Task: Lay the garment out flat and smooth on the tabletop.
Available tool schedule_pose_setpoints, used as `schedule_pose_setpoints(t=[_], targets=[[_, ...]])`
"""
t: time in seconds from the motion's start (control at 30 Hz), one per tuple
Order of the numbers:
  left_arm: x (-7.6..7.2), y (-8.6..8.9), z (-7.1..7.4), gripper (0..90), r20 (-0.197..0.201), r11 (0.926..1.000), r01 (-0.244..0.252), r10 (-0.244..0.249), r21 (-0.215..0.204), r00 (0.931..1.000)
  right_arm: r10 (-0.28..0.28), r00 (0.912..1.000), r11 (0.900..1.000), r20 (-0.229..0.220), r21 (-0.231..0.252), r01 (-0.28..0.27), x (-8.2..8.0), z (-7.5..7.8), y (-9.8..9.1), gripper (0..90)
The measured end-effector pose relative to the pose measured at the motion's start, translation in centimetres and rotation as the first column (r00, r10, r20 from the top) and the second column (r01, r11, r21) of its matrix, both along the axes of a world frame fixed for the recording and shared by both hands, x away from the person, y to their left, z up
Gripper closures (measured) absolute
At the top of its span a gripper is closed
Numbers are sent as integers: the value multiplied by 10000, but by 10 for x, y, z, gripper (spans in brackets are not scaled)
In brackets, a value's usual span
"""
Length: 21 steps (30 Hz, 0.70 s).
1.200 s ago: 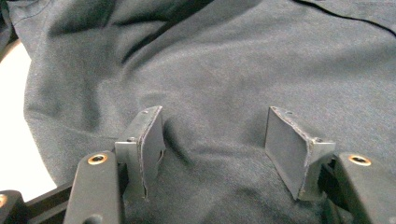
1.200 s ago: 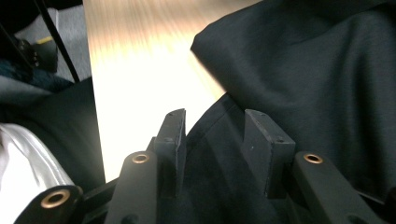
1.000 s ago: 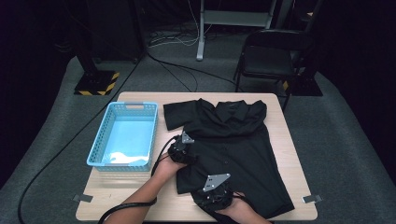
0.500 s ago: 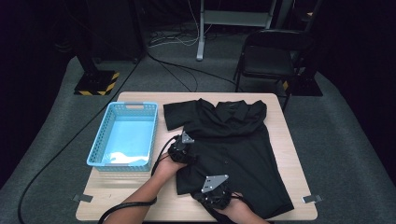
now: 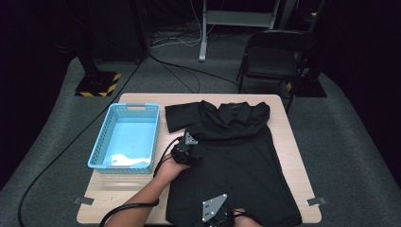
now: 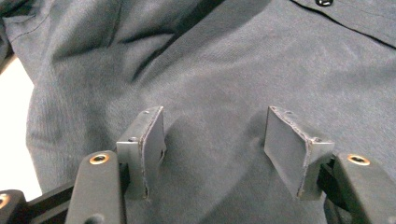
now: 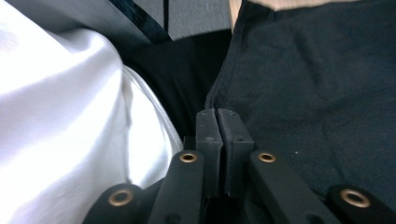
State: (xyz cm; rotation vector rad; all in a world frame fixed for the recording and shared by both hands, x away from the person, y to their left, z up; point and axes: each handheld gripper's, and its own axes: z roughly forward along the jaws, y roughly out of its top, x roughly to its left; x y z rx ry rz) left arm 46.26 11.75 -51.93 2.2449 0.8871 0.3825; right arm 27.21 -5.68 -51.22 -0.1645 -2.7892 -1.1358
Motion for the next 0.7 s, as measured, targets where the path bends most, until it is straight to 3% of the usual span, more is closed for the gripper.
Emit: schedule_pose_setpoints(t=[0.1,0.2,0.27,0.3,0.37,0.47,0.5,0.6,0.7], targets=[[-4,4,-2,375,74,9998,16,-15,-184,10000,-690,9975,9965,125,480,684,7,8,-8,630],[-5,5,-2,374,84,9998,24,-22,-197,10000,-1589,9857,9843,561,863,1538,25,15,-22,560],[-5,5,-2,373,60,9999,23,-22,-166,10000,-2489,9668,9638,574,1133,2414,44,20,-35,531],[-4,5,-2,373,63,9999,34,-33,-166,10000,-2962,9543,9475,387,1379,2885,54,23,-43,521],[-3,5,-1,373,22,9999,99,-99,-127,9999,-3692,9278,9186,539,1726,3555,71,29,-58,496],[-1,3,2,370,197,9996,119,-124,275,9997,-4794,8723,8721,965,1635,4612,101,31,-81,488],[1,1,2,370,296,9996,51,-59,273,9995,-5168,8485,8529,1142,1544,4987,112,30,-89,486],[10,-2,5,354,198,9996,-276,277,-95,9994,-6188,7682,7849,1642,895,6132,147,21,-110,490],[18,-6,5,350,403,9989,-461,457,96,9981,-7020,6861,7046,1909,464,7080,174,9,-126,479]])
